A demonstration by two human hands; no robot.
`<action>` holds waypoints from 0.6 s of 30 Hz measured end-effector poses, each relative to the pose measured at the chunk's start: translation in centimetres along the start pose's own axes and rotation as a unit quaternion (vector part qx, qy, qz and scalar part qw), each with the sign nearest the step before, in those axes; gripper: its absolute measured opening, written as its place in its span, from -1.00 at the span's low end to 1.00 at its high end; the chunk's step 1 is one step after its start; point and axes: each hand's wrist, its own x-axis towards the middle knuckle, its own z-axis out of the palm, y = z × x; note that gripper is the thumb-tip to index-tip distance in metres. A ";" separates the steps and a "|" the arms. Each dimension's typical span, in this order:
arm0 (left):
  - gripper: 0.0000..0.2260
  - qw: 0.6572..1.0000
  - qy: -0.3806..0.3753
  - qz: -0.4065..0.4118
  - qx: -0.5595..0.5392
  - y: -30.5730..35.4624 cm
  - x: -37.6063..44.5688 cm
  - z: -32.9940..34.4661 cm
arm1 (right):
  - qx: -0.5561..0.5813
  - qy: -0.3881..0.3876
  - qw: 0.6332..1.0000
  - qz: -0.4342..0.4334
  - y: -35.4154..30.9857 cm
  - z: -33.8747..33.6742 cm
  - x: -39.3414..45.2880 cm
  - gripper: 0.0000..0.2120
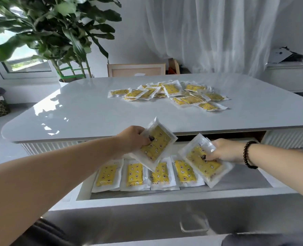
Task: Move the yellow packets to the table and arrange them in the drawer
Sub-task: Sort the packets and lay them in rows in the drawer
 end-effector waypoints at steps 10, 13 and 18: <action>-0.91 0.989 -0.128 0.020 0.068 -0.2 -0.2 3.5 | -0.064 0.095 0.980 0.165 4.7 1.7 4.5 -0.88; -0.91 0.989 -0.137 0.001 0.061 -1.0 0.0 3.5 | -0.051 0.082 0.980 0.176 5.7 2.7 5.8 -0.86; -0.91 0.994 -0.082 -0.058 0.043 -2.5 0.8 4.2 | 0.008 0.087 0.982 0.166 6.4 2.9 6.6 -0.82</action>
